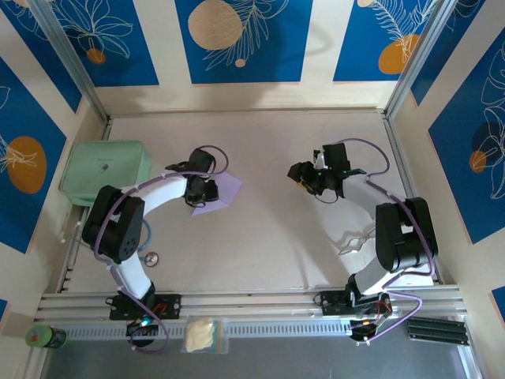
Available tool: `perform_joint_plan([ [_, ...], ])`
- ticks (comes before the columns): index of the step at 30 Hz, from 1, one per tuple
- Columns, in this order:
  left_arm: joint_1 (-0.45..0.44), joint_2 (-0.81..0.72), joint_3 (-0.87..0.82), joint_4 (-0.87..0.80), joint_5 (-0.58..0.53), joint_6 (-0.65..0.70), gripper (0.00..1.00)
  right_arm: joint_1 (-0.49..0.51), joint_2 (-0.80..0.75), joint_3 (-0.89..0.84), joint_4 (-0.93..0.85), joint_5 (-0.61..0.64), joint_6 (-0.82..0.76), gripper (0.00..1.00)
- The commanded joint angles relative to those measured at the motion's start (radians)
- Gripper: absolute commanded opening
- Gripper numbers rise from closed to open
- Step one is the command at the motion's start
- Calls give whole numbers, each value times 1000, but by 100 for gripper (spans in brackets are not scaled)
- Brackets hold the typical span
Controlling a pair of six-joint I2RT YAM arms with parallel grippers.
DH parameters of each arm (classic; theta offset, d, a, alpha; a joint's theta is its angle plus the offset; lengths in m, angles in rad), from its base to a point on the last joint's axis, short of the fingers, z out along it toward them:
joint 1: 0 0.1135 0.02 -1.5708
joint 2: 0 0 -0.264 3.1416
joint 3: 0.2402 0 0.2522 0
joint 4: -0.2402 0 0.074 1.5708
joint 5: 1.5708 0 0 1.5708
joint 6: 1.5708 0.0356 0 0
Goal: Fold a paper plane with a square sheet of paper (pick it up from the middle)
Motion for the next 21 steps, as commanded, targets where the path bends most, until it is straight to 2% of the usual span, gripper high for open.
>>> perform_joint_plan([
  [1,14,53,16,45,38,5,27,6,15,6,-7,-26,9,52],
  [4,19,96,28,35,26,17,23,7,18,7,-7,-26,9,52],
  [9,8,100,0,74,109,-9,22,10,25,9,-12,-25,6,52],
  [21,-133,93,18,140,256,-194,24,60,70,15,-3,-41,39,51],
])
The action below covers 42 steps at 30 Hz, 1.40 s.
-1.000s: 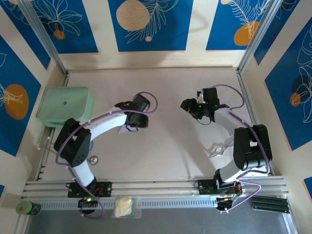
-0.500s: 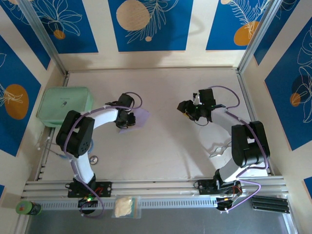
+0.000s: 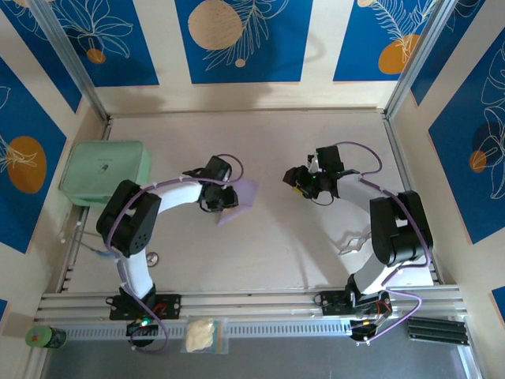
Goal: Fold a paper plane with a square sheet of paper (pick it up from the middle)
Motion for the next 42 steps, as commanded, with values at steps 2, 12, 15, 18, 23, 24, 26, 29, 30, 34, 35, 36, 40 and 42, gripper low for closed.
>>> perform_joint_plan([
  [2,-19,-17,30,12,61,-68,24,29,20,18,-3,-35,39,50],
  [12,-18,-90,-13,-27,-14,-74,21,170,102,35,22,-49,102,53],
  [15,-18,-71,-20,-13,-23,-85,15,200,131,47,31,-54,121,54],
  [18,-18,-55,-20,-25,-57,-86,12,224,150,59,35,-57,129,54],
  [23,-16,-30,-46,-15,-96,-100,7,267,180,91,-15,-22,140,50],
  [24,-15,-24,-53,-10,-100,-104,6,276,185,104,-40,-2,140,50],
  [26,-13,-13,-62,-2,-102,-112,4,289,195,117,-64,17,145,48],
  [29,-15,1,-76,6,-105,-122,3,301,207,130,-71,24,155,46],
  [30,-14,3,-77,5,-108,-122,3,304,212,137,-76,26,156,45],
  [34,-14,3,-92,6,-120,-133,2,312,232,159,-94,28,157,44],
  [35,-14,3,-96,7,-119,-134,2,314,238,162,-96,28,157,44],
  [36,-15,3,-98,6,-118,-134,2,317,244,168,-97,26,158,43],
  [40,-14,-1,-107,10,-114,-136,1,321,266,185,-101,14,158,41],
  [42,-14,-1,-108,11,-113,-135,2,323,275,191,-101,12,157,40],
])
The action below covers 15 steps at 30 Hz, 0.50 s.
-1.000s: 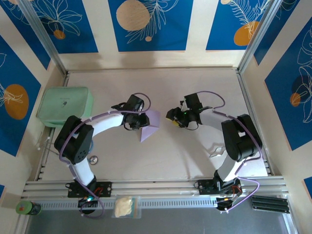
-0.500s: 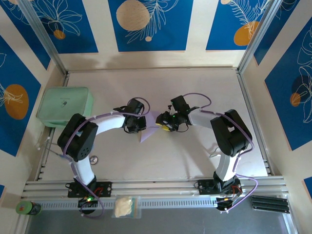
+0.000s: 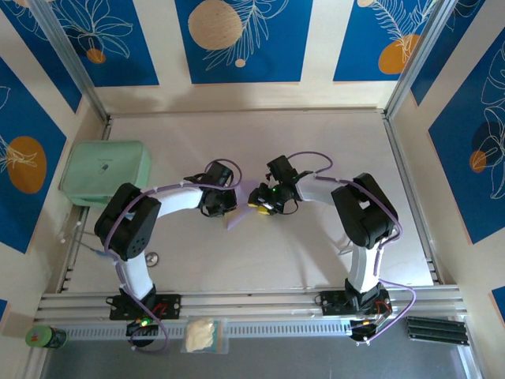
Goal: Fold a paper plane with a square sheet of paper (pick it up from the middle)
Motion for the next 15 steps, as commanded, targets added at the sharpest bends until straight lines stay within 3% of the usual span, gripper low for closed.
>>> perform_joint_plan([
  [1,6,25,-42,-39,-30,-6,1,10,22,30,-30,-10,9,39],
  [10,5,22,-43,-42,-21,-2,1,11,48,52,-29,-10,4,36],
  [15,5,23,-44,-43,-22,-3,1,3,50,45,33,-71,17,36],
])
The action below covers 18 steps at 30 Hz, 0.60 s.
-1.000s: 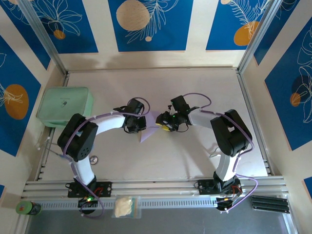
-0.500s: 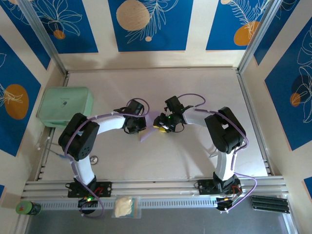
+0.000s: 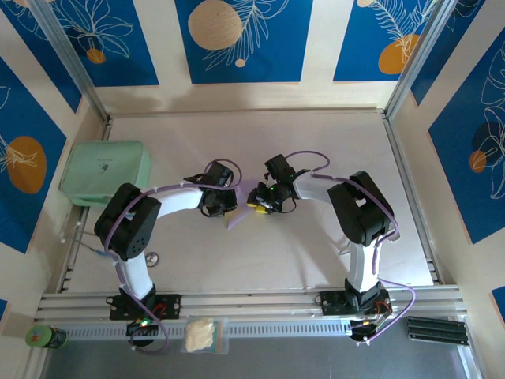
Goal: Fold a paper plane with a square sheet of paper (pick it up from the middle)
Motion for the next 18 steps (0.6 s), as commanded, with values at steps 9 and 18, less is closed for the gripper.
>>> perform_joint_plan([
  [9,5,17,-39,-63,-31,0,1,-38,1,-78,255,-167,88,33],
  [18,7,13,-28,-73,-33,10,2,-44,25,-68,213,-158,51,26],
])
